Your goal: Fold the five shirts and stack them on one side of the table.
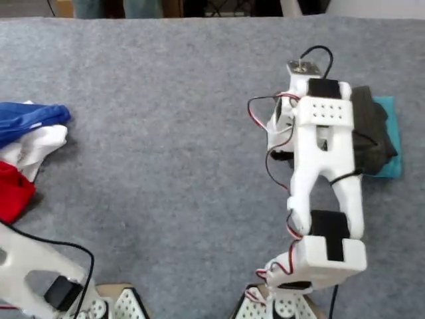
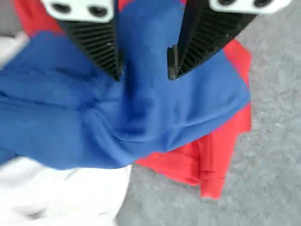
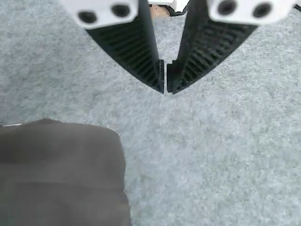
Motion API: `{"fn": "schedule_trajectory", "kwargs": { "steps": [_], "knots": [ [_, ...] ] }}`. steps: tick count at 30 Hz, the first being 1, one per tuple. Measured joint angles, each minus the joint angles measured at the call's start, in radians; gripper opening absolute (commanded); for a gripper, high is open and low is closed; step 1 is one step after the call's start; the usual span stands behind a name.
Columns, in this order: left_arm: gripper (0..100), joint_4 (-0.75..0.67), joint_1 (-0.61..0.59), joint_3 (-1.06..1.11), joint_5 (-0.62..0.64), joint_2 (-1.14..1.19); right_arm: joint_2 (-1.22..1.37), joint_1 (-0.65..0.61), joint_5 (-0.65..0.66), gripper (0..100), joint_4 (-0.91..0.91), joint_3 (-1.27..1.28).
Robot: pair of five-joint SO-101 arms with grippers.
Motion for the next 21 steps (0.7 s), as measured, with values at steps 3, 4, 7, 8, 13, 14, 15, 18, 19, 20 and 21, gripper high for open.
{"fn": "schedule_trajectory", "kwargs": {
  "steps": [3,4,7,8,13,14,15,18,19,20,21],
  "knots": [
    [19,-0.075,-0.002,0.015,0.000,0.103,0.000,0.000,0.000,1.5,0.000,0.000],
    [18,-0.095,0.000,0.015,0.000,0.137,0.000,0.002,0.000,1.5,0.000,0.000],
    [6,-0.120,0.000,-0.006,0.000,0.192,0.000,0.002,0.000,1.5,0.000,0.000],
    [2,-0.121,0.000,-0.026,0.000,0.199,0.000,0.002,0.000,1.5,0.000,0.000],
    [3,-0.058,0.005,-0.166,0.035,0.215,0.000,0.002,0.000,1.5,0.000,0.002],
    [3,-0.026,0.003,-0.210,0.040,0.215,0.000,0.002,0.000,1.5,0.000,0.002],
    [3,0.014,0.003,-0.264,0.043,0.215,0.000,0.002,0.000,1.5,0.002,0.002],
    [3,0.124,0.003,-0.454,0.052,0.215,0.000,0.002,0.000,1.5,0.012,0.002],
    [3,0.144,0.006,-0.520,0.060,0.216,0.000,0.002,0.000,1.5,0.020,0.002],
    [3,0.153,0.012,-0.575,0.075,0.216,0.000,0.002,0.000,1.5,0.026,0.002],
    [3,0.160,0.021,-0.605,0.098,0.213,0.000,0.002,0.000,1.5,0.032,0.002]
  ]
}}
